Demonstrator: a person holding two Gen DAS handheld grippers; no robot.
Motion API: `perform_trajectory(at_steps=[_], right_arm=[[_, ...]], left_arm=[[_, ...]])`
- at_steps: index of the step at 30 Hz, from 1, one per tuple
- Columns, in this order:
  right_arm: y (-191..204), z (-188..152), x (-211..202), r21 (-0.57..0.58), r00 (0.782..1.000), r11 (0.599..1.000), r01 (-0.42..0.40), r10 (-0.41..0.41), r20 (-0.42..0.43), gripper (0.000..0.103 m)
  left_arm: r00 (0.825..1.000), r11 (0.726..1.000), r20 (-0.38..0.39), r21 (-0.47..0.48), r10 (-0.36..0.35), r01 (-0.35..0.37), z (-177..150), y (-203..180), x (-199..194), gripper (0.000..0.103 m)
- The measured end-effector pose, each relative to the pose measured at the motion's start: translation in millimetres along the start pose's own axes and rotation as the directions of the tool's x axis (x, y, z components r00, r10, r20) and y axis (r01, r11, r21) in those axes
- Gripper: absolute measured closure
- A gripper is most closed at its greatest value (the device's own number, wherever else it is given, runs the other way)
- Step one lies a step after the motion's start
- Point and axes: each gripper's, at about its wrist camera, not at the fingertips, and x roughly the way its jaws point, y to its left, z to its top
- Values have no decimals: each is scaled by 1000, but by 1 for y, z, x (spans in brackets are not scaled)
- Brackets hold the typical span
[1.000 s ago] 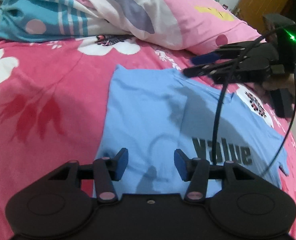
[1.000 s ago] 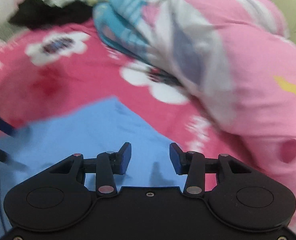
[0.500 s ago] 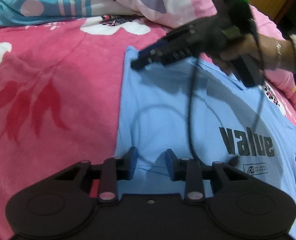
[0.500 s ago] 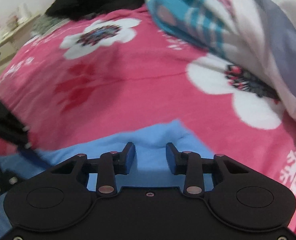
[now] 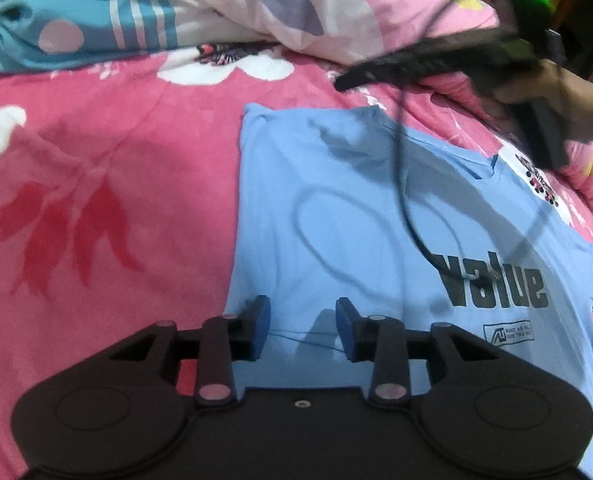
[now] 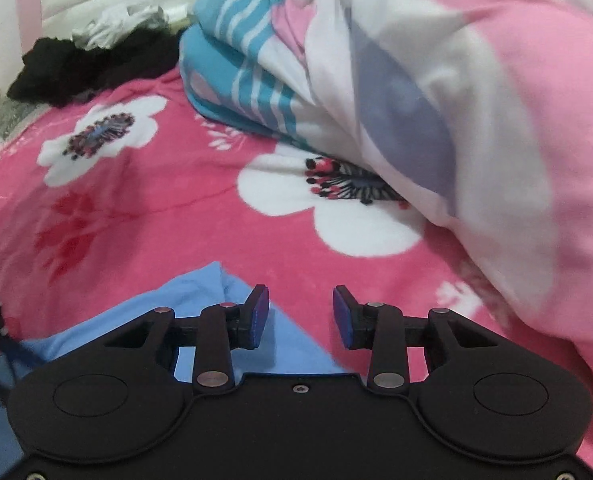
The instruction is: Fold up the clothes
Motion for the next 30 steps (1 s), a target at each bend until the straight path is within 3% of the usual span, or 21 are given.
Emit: perform_trajectory(at_steps=[3,9,11,14,18,22,25,30], right_arm=[[26,-18,-19,-56,998,997,-58,56,-39,69],[63,-45,-8,-107,985,984,-145,134,-106,69],[60,-51,-2,-105,987,988,-113,100,-123,69],[49,-62,-5,-66,991,996,-61,53,-121,69],[39,-76,-34,-11,994,1000,24,-25,-111,69],[35,-98,-78,138,993,985,101,-92,-69,67],[43,-119,-115,253,989,956,147,-142,-38,66],[73,-172,-182,469,967,850,241,-254,-36,63]], left_arm=[[1000,999,27,50,-2,0,0,-11,-12,64],[997,985,-21,157,-70,73,-3,-43,-1,63],[995,980,-71,178,-75,87,-10,-51,11,63],[995,976,-83,205,-62,78,-21,-59,12,63],[994,975,-86,207,-60,77,-30,-65,1,62],[993,973,-97,218,-62,82,-34,-73,-7,62],[992,973,-110,216,-59,82,-35,-79,-11,62],[990,964,-134,251,-51,84,-37,-93,-11,62]])
